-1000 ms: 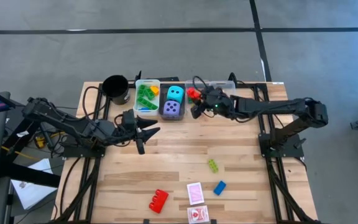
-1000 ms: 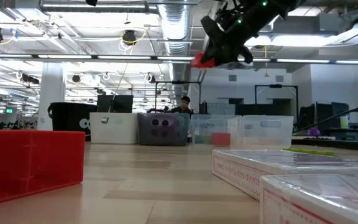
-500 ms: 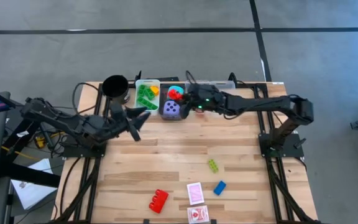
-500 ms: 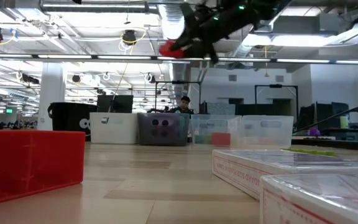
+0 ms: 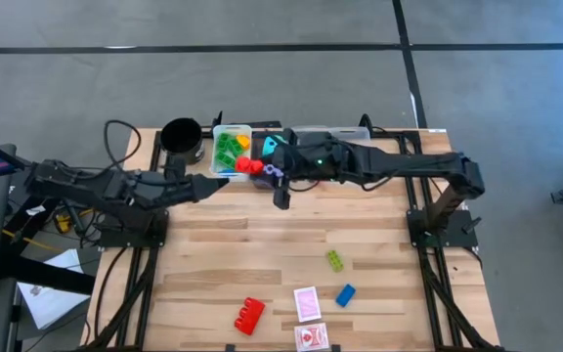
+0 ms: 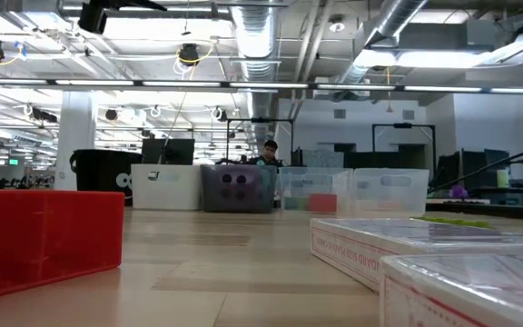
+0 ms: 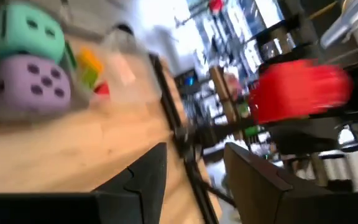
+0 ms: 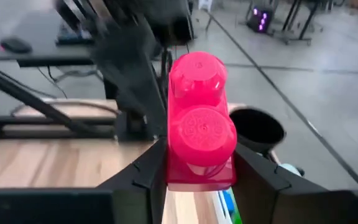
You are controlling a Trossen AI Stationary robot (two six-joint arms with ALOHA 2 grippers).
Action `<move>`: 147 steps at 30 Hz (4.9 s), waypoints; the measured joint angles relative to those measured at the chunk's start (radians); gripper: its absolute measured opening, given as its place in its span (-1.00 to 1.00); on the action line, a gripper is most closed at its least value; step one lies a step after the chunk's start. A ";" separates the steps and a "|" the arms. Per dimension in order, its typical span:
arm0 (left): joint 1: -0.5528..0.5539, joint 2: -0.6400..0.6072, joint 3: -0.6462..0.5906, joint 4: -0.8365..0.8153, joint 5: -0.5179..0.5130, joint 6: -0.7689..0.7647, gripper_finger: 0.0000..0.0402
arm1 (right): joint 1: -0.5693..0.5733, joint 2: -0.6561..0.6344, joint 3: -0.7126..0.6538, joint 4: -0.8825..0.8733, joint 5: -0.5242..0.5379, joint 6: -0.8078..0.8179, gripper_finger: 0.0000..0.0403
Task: Pick & Place Toys
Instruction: Put the big red 2-stud game piece into the white bin, then put the big red 3-stud game piece into the white bin
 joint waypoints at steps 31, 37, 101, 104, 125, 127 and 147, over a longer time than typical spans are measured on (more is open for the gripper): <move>0.197 0.130 -0.001 0.390 0.428 0.078 0.81 | 0.067 -0.004 0.033 -0.095 0.002 0.043 -0.31; 0.233 0.131 -0.001 0.403 0.453 0.079 0.80 | 0.073 -0.003 0.033 -0.101 -0.026 0.072 -0.32; 0.221 0.179 -0.001 0.463 0.567 0.173 -0.09 | 0.056 0.008 0.032 -0.089 -0.023 0.060 -0.10; 0.235 0.179 -0.001 0.461 0.576 0.176 -0.08 | 0.070 -0.001 0.032 -0.085 -0.007 0.034 -0.05; 0.536 0.179 -0.001 0.180 0.433 0.529 -0.16 | 0.175 -0.111 0.033 -0.079 0.271 -0.008 -0.02; 0.578 0.179 -0.001 0.130 0.388 0.569 -0.16 | 0.190 -0.111 0.033 -0.097 0.271 0.005 -0.02; 0.734 0.179 -0.001 0.048 0.295 0.673 0.21 | 0.225 -0.109 0.033 -0.347 0.353 0.133 -0.02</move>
